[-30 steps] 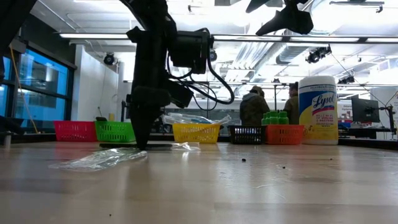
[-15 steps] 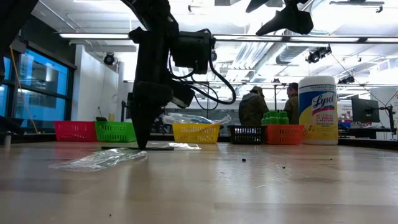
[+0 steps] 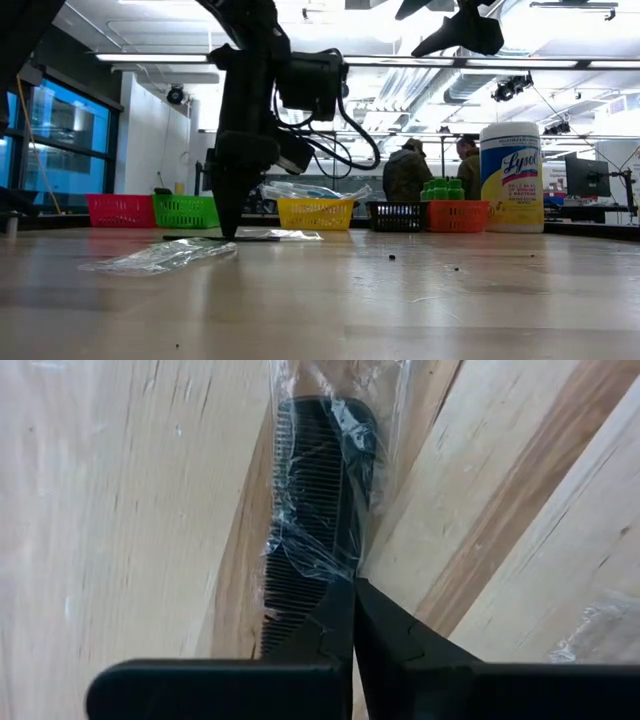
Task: Pick & Place Travel size toiletries
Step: Put the black comb into the green bin
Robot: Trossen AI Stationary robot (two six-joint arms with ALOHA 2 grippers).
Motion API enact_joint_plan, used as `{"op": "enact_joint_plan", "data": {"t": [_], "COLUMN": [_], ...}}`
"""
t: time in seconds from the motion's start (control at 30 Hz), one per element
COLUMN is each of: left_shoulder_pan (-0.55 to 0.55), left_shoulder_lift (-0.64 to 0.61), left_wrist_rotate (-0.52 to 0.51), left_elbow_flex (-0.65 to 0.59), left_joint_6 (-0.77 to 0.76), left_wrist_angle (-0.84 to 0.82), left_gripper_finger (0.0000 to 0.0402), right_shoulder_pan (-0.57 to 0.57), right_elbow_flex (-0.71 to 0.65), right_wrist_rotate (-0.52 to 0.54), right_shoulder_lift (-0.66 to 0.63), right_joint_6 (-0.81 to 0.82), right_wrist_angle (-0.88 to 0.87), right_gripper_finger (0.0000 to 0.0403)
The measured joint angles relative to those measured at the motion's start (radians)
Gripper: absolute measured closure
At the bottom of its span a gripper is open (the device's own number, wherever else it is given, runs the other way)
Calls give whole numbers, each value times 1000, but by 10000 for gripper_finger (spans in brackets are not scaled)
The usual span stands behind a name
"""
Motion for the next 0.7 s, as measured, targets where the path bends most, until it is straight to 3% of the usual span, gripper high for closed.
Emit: {"op": "enact_joint_plan", "data": {"t": [0.7], "left_shoulder_pan": [0], "left_shoulder_lift": [-38], "left_wrist_rotate": [-15], "left_elbow_flex": [159], "left_joint_6": [13], "left_wrist_angle": [-163], "left_gripper_finger": [401], "right_shoulder_pan": [0], "right_elbow_flex": [0], "right_wrist_rotate": [-5], "right_shoulder_lift": [0], "right_joint_6": [-8], "right_wrist_angle": [0], "right_gripper_finger": [144]}}
